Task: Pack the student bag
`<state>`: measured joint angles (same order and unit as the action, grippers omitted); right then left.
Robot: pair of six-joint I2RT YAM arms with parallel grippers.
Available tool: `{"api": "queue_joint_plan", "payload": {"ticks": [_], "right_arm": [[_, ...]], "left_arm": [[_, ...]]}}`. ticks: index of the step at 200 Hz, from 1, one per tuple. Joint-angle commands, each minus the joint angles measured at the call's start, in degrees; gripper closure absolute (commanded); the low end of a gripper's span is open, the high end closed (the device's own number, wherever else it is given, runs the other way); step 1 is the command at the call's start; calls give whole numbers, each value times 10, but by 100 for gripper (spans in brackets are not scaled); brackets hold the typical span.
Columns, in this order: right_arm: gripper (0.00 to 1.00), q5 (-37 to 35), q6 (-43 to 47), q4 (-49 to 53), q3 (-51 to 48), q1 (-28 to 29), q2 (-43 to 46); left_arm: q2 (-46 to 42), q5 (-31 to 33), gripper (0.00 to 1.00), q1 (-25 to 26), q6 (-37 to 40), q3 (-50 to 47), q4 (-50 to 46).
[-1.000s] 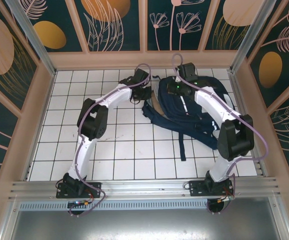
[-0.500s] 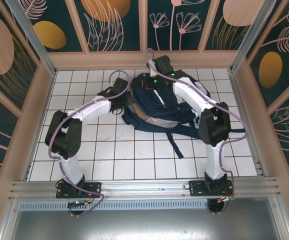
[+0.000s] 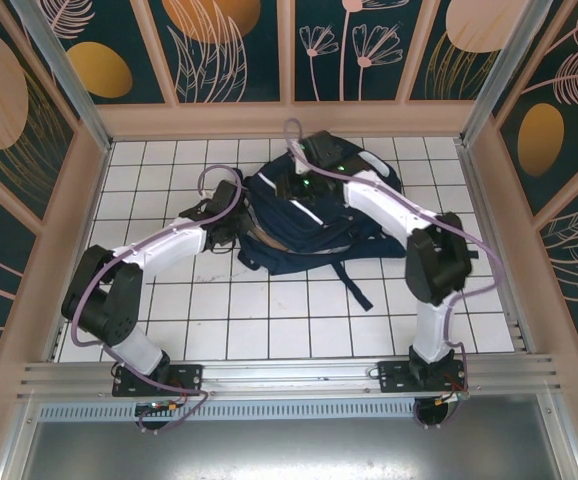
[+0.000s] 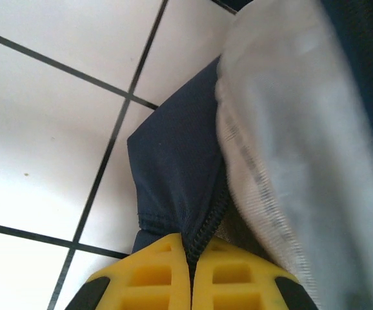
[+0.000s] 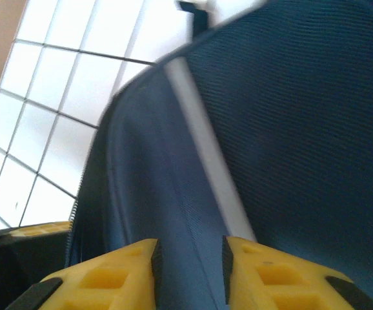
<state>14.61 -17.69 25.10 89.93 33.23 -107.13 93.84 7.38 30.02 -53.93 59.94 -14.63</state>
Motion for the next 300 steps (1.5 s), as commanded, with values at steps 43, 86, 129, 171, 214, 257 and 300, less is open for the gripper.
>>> {"api": "queue_joint_plan", "payload": {"ticks": [43, 86, 129, 171, 214, 257, 300], "right_arm": [[46, -104, -183, -50, -309, -47, 261], [30, 0, -315, -214, -496, -95, 330], [32, 33, -330, -298, -507, -155, 272], [48, 42, -270, -301, -422, -176, 166], [53, 58, -204, -267, -302, -194, 68], [54, 84, -159, -225, -205, -206, -4], [54, 114, -124, -192, -150, -214, -55]], "left_arm": [[26, -37, 100, 19, -10, 10, 35], [26, -36, 100, 21, -6, 6, 31], [-8, -32, 100, 32, 3, -22, 20], [-27, -49, 100, 86, 22, -39, 2], [0, -104, 100, 170, 57, -5, -3], [93, -174, 100, 247, 133, 127, -27], [204, -197, 100, 296, 196, 300, -103]]}}
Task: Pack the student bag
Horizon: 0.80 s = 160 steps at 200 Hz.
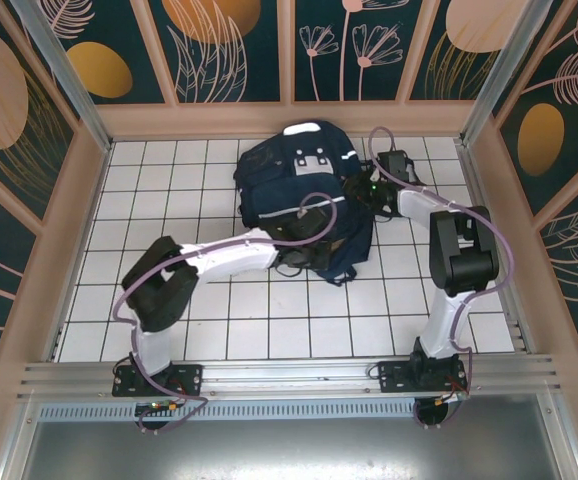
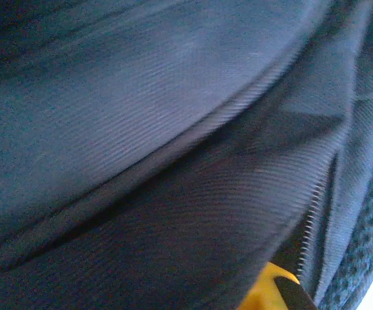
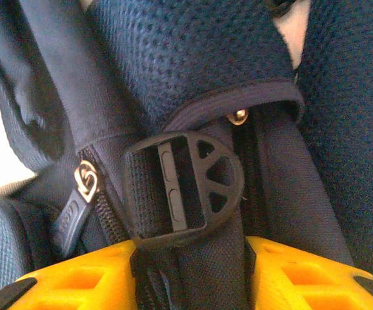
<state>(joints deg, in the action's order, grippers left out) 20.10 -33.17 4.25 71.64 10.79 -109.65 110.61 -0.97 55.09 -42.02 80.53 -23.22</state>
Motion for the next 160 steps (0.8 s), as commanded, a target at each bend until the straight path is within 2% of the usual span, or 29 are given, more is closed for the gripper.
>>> {"api": "queue_joint_plan", "payload": {"ticks": [1, 8, 20, 39, 59, 72, 94, 126, 160], "right_arm": [[54, 60, 31, 17, 34, 10, -30], [54, 56, 35, 22, 38, 9, -33], [52, 44, 41, 30, 41, 6, -27], [47, 18, 54, 42, 35, 1, -4], [41, -6, 57, 52, 18, -9, 30], [37, -29, 57, 62, 3, -12, 56], [34, -68, 58, 83, -28, -12, 105], [31, -85, 51, 99, -95, -11, 186], [31, -76, 33, 126, -163, 8, 266]], "left_arm": [[39, -114, 100, 46, 78, 98, -19], [53, -114, 99, 47, 82, 121, -32], [66, -94, 80, 46, 80, 145, -48], [60, -70, 56, 46, 78, 148, -53], [39, -39, 40, 45, 72, 137, -60], [22, -24, 37, 46, 66, 129, -65], [-17, 3, 26, 42, 51, 116, -75], [-84, 16, 25, 13, 39, 85, -72], [-139, 55, 26, -68, 48, 21, -80]]}}
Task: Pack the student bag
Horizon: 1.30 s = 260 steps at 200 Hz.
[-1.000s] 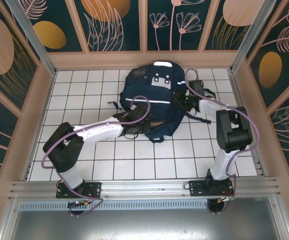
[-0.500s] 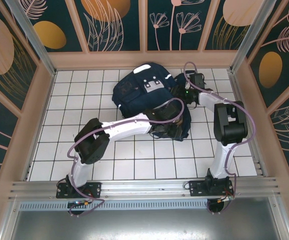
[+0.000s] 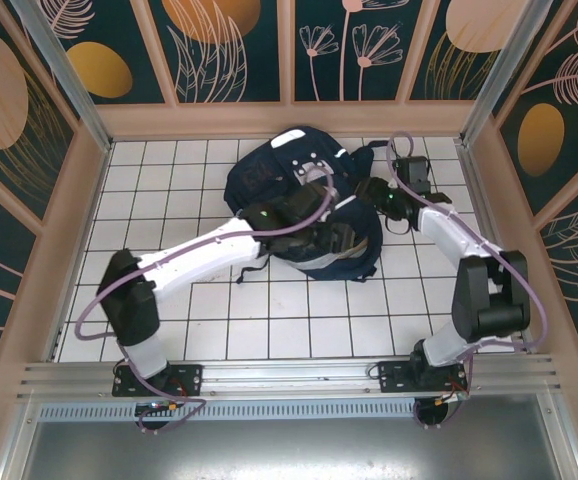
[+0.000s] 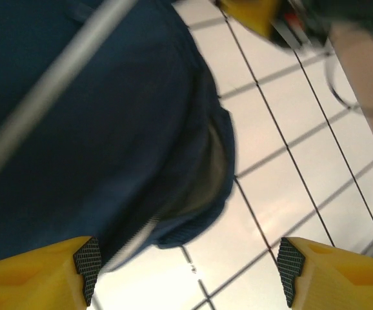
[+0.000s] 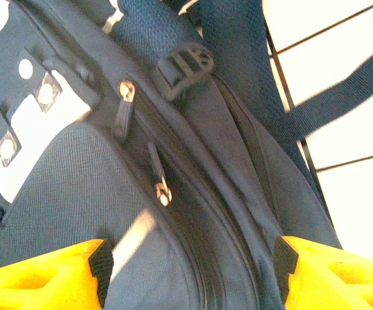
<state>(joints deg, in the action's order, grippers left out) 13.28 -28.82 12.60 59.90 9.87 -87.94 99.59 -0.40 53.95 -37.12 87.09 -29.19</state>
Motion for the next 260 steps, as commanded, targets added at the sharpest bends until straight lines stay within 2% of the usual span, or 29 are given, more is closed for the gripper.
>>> {"api": "queue_joint_plan", "payload": {"ticks": [1, 29, 58, 97, 124, 153, 168, 176, 229, 260], "right_arm": [[31, -8, -11, 43, -47, 17, 52], [30, -18, -44, 53, -105, 47, 117], [30, -18, -100, 35, -170, 87, 158], [31, -20, -151, -9, -225, 134, 172], [39, -45, -144, -14, -223, 132, 154], [50, -76, -108, -16, -200, 105, 128], [53, -71, -86, -23, -183, 72, 105], [54, -70, -74, -22, -168, 55, 91], [55, -69, -2, -23, -51, -22, -21], [57, -53, 11, -21, 20, -49, -86]], "left_arm": [[-30, 50, 26, -60, -1, -47, -20], [-33, 66, 26, -136, 18, -94, -4], [16, 56, 28, -214, 17, -123, 39], [89, 3, 31, -270, 6, -118, 102], [129, -20, 40, -276, 5, -106, 123], [131, -29, 78, -276, -1, -121, 140], [119, -40, 82, -276, -16, -146, 155], [111, -50, 88, -276, -27, -164, 164], [36, -131, 87, -265, -171, -294, 284], [32, -153, 88, -227, -263, -304, 339]]}}
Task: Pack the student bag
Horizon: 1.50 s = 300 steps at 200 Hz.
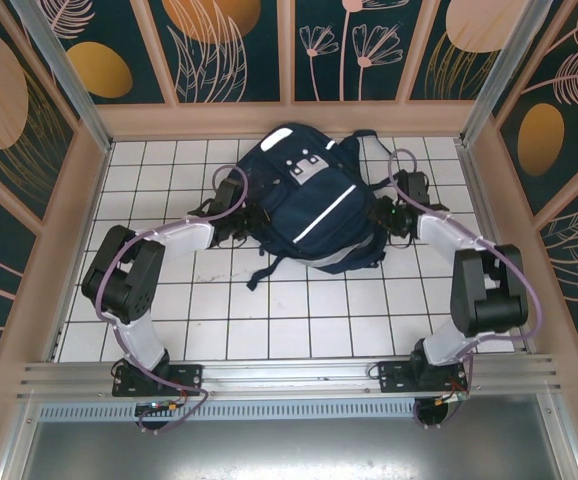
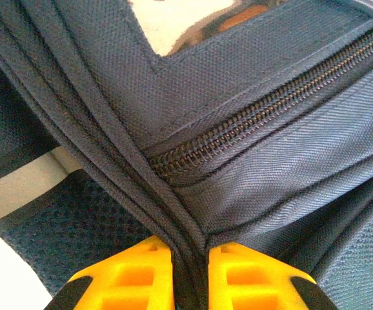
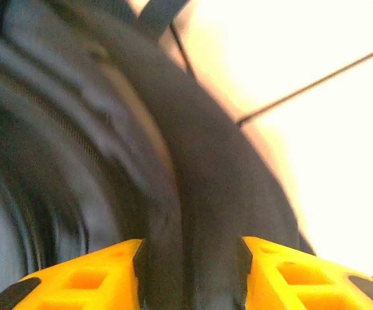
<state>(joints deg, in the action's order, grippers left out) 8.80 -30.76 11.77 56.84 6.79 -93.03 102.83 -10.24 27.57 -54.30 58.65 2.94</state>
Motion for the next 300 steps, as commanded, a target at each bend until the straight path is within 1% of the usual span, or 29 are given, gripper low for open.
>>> {"api": "queue_joint_plan", "payload": {"ticks": [1, 9, 18, 36, 47, 59, 78, 88, 94, 97, 106, 124, 155, 158, 179, 188, 207, 218, 237, 257, 268, 277, 290, 300], "right_arm": [[57, -9, 31, -12, 54, -19, -37], [57, -11, 36, -8, 74, -24, -52], [57, -13, 38, 0, 98, -31, -70], [57, 0, 32, 19, 133, -39, -87], [56, 6, 27, 26, 138, -35, -73], [52, 7, 22, 39, 133, -27, -50], [49, -5, -4, 90, 124, -11, -9], [49, 0, -23, 112, 109, -4, 18], [49, 0, -34, 121, 96, 2, 36], [49, -1, -39, 125, 89, 6, 44], [49, -8, -53, 134, 64, 16, 73], [49, 1, -76, 146, 17, 28, 118], [53, 31, -135, 139, -72, 33, 184], [54, 32, -140, 138, -79, 33, 188], [57, 38, -159, 125, -109, 34, 200], [57, 47, -163, 117, -114, 35, 195], [58, 56, -166, 114, -111, 35, 173], [60, 58, -165, 106, -111, 35, 162], [68, 61, -166, 87, -112, 34, 144], [84, 79, -163, 64, -110, 34, 131], [91, 88, -157, 38, -110, 35, 144], [100, 92, -152, 14, -109, 33, 160], [100, 98, -148, -24, -107, 27, 187], [100, 122, -146, -70, -113, 16, 205]], "left_arm": [[0, -55, 88, 39, -95, -20, 19], [4, -62, 88, 56, -113, -14, 39], [10, -58, 87, 74, -124, 4, 33], [15, -45, 81, 89, -125, 37, 7], [6, -28, 77, 88, -117, 41, -13], [-9, -1, 69, 87, -102, 43, -40], [-31, 9, 60, 79, -83, 40, -63], [-43, 12, 56, 75, -74, 34, -72], [-43, 15, 55, 72, -70, 30, -79], [-58, 17, 55, 71, -69, 28, -84], [-70, 22, 55, 67, -66, 20, -94], [-88, 27, 54, 61, -64, -1, -101], [-90, 18, 55, 56, -69, -26, -91], [-88, 16, 55, 56, -70, -39, -90], [-68, -8, 57, 55, -80, -55, -62], [-58, -21, 57, 55, -85, -61, -49], [-42, -24, 56, 55, -82, -57, -42], [-27, -26, 57, 55, -81, -54, -36], [-14, -29, 56, 55, -84, -52, -25], [-2, -37, 57, 54, -89, -54, -10], [0, -38, 58, 54, -89, -54, -6], [-2, -35, 58, 55, -88, -54, -5], [-3, -32, 58, 54, -86, -54, -3], [0, -31, 58, 52, -86, -51, -1]]}}
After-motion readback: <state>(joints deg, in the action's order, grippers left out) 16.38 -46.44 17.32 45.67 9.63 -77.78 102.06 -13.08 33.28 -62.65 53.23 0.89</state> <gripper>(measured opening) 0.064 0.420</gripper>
